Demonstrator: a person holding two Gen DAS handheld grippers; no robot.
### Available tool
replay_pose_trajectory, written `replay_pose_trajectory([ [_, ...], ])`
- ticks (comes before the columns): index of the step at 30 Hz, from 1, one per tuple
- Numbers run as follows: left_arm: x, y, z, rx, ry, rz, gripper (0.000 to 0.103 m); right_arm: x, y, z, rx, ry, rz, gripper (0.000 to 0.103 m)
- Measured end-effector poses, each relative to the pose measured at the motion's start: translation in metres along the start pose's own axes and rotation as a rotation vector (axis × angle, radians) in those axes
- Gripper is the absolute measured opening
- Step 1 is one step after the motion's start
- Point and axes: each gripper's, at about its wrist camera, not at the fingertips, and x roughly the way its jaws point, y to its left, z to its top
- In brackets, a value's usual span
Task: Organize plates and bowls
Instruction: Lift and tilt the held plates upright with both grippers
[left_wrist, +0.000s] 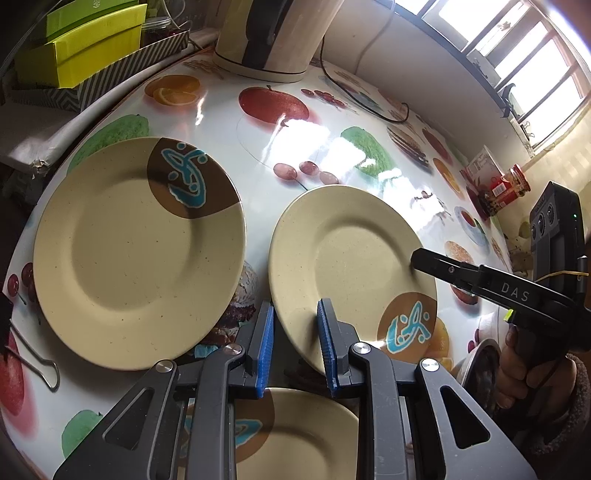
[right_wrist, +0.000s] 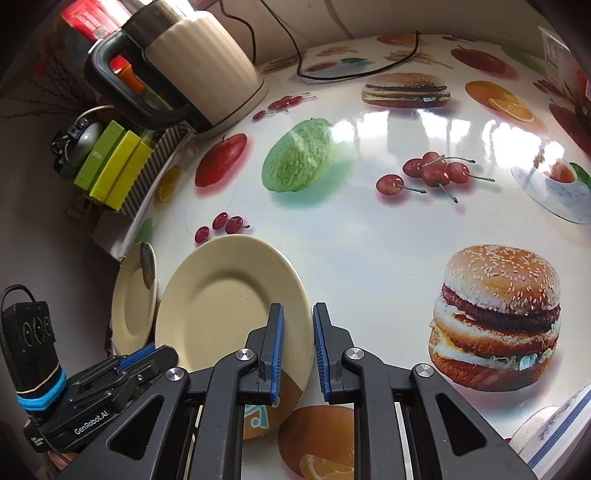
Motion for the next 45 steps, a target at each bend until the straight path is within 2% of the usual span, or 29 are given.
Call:
replay_pose_trajectory([
  [20,-0.034,0.004,-0.010,0.014,-0.055,0.002,0.024,-0.024,0.018,-0.009,-0.034,-0.041,0.041,0.016],
  [36,-0.071,0.024,-0.045,0.008,-0.091,0.018,0.024,-0.041,0.054,-0.042,-0.085,-0.049,0.064,0.016],
  [45,-0.081,0.044,-0.075,-0.020,-0.080,0.029,0.024,-0.038,0.071,-0.069,-0.107,-0.029,0.074,0.016],
])
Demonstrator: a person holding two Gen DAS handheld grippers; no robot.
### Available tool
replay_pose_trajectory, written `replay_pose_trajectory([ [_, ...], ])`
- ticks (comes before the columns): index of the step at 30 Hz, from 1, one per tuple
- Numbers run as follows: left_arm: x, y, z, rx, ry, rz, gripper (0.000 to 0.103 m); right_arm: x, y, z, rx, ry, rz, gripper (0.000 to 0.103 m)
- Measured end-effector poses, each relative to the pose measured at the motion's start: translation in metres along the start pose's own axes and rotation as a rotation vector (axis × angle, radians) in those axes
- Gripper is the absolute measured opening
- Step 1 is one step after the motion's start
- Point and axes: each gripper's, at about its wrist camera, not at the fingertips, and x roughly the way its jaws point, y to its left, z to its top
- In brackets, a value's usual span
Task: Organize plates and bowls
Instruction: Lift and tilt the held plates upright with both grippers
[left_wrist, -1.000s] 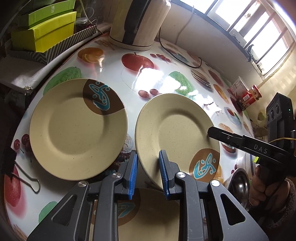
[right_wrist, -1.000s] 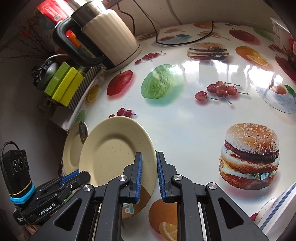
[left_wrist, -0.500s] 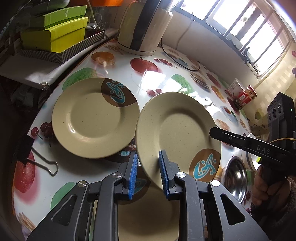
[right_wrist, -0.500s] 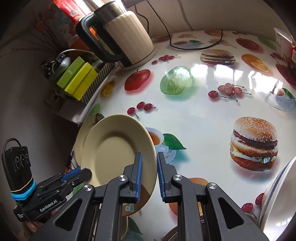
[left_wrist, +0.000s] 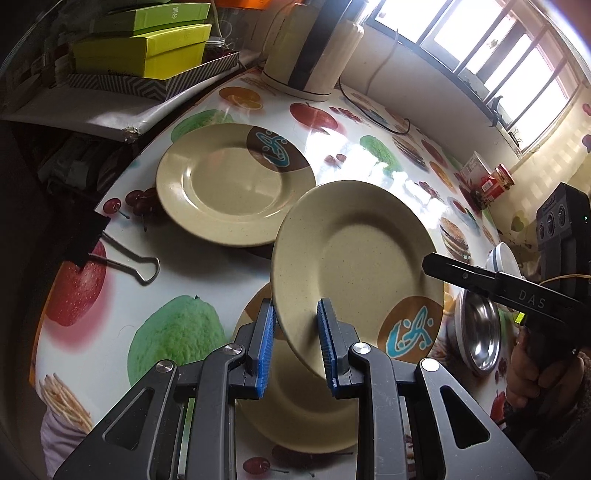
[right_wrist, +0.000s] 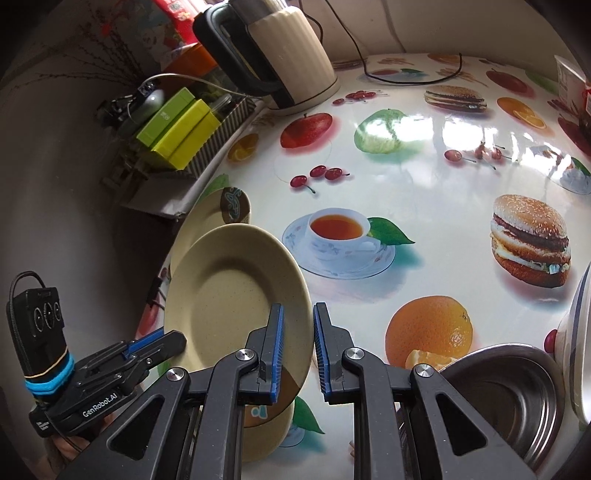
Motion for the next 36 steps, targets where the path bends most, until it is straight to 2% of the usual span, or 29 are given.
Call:
replay_pose_trajectory([
  [19,-0.009,0.021,-0.040,-0.015,0.030,0.030,0.024,0.023,0.020,-0.044,-0.023,0.068,-0.004,0.016],
  [36,-0.007,0.021,-0.044,-0.012,0.043,0.047,0.024,0.022,0.026,-0.053,-0.067,0.058,-0.042,0.018],
])
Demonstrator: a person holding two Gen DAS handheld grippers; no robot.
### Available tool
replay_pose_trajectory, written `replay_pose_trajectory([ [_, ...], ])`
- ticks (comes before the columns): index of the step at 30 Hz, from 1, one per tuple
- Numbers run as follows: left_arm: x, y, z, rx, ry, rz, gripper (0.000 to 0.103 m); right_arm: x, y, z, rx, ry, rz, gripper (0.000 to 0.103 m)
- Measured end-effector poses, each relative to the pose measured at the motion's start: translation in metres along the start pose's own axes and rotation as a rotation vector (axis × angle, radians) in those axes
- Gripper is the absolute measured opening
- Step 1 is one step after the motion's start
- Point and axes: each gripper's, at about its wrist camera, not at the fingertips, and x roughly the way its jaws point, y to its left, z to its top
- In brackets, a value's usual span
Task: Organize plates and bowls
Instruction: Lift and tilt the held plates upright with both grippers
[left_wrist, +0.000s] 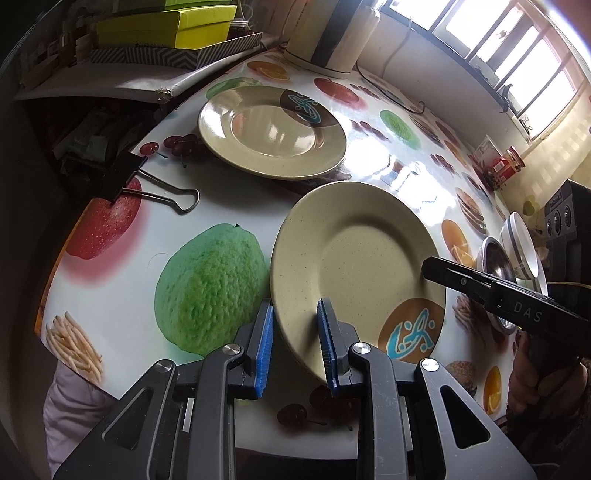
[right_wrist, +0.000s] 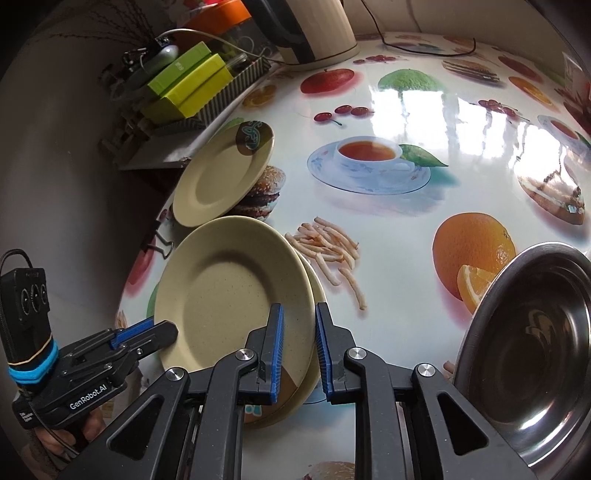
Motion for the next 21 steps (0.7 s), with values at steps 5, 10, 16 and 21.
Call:
replay_pose_trajectory([
  [5,0.0035,0.0011,-0.0004,-0.005,0.016,0.003,0.024,-0.0004,0.0029,-0.0004,-0.017,-0.008,-0.017,0.019],
  [10,0.0038,0.0014,-0.0005,-0.006,0.016,0.000,0.024,-0.0004,0.0067,-0.0019,-0.037,-0.016,-0.040,0.019],
  [16,0.0033,0.0023,0.0000,-0.007,0.018,-0.005,0.025,-0.0009,0.0069,-0.0019,-0.034,-0.018,-0.037,0.020],
  [21,0.0009,0.0022,0.0016,-0.001,0.013,-0.010,0.025,-0.0023,0.0082,-0.0020,-0.042,-0.025,-0.049,0.029],
])
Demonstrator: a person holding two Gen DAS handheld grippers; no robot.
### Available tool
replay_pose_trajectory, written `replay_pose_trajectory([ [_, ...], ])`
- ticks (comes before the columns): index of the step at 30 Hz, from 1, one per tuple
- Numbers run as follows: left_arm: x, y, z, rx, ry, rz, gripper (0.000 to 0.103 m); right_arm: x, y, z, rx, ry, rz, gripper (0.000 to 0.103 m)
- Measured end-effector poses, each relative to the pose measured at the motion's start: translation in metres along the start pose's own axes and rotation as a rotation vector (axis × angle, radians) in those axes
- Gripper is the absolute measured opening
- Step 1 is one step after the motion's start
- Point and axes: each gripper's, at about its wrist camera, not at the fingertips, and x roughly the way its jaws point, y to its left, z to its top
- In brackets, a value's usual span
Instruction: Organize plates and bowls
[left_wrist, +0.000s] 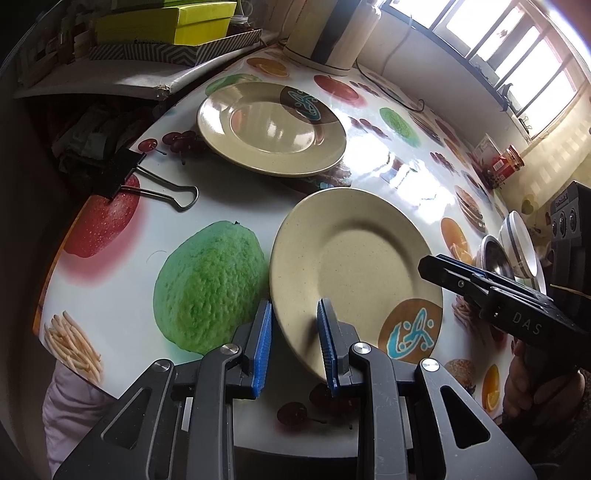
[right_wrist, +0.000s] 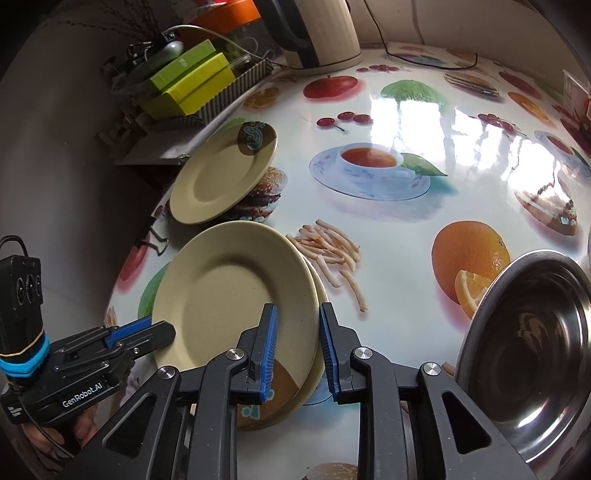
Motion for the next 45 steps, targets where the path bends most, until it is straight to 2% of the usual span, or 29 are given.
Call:
replay_pose_trajectory([
  [3,0.000,0.003,0.001,-0.007,0.001,-0.007,0.025,-0.001,0.003,0.000,-0.011,-0.004,-0.006,0.033],
  [16,-0.013,0.021,0.021,-0.047,-0.055,-0.016,0.026,-0.007,0.015,0.019,-0.032,-0.037,-0.017,0.037],
  [34,-0.010,0.069,0.094,-0.126,-0.125,-0.003,0.026,0.016,0.020,0.087,-0.018,-0.057,0.024,0.040],
  [45,0.014,0.084,0.126,-0.168,-0.101,0.002,0.026,0.051,0.011,0.133,-0.001,-0.029,0.017,0.040],
])
